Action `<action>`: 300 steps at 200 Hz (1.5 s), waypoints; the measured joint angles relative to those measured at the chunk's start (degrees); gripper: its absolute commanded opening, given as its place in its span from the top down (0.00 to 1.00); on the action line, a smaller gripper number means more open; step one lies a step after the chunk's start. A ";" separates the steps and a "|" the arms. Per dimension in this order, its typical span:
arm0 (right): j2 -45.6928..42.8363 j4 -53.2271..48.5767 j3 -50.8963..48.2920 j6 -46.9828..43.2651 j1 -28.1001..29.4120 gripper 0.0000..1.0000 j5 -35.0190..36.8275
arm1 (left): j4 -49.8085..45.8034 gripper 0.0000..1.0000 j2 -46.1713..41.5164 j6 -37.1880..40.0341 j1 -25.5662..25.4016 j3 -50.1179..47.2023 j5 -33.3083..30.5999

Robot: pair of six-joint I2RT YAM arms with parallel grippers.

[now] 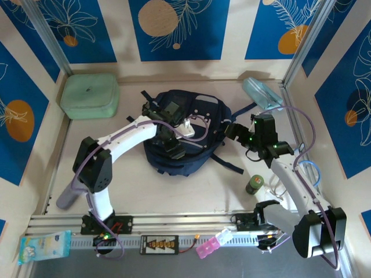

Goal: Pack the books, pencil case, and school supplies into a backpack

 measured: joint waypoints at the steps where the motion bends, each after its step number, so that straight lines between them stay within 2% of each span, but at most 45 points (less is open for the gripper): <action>1: -0.02 -0.02 -0.04 0.02 -0.02 0.13 0.02 | 0.00 0.10 0.09 0.13 0.00 0.04 0.00; 41: -0.31 -0.15 -1.05 0.72 -0.83 0.14 -0.04 | -0.68 0.10 3.45 4.81 0.00 1.29 -0.48; 61: -0.31 -0.13 -1.07 1.11 -0.96 0.14 -0.09 | -0.55 0.15 4.72 5.84 0.00 1.44 -2.01; 109: -0.17 -0.13 -1.07 1.95 -1.07 0.16 -0.46 | -0.02 0.34 5.97 6.62 -0.13 3.08 -5.40; 154: 2.49 0.55 -1.07 3.65 -1.29 0.18 -2.40 | 0.02 0.68 4.98 5.53 -0.22 3.61 -5.27; 223: 7.08 5.77 -2.16 7.91 1.07 0.19 -9.79 | 0.55 0.96 3.98 4.04 -0.22 3.28 -4.00; 251: 9.92 8.33 -2.93 9.97 2.49 0.20 -12.98 | 1.57 1.00 3.19 3.61 -0.22 2.36 -3.61; 300: 14.56 12.11 -2.27 12.48 4.22 0.20 -16.35 | 5.95 1.00 -2.51 1.29 0.20 -1.84 -1.86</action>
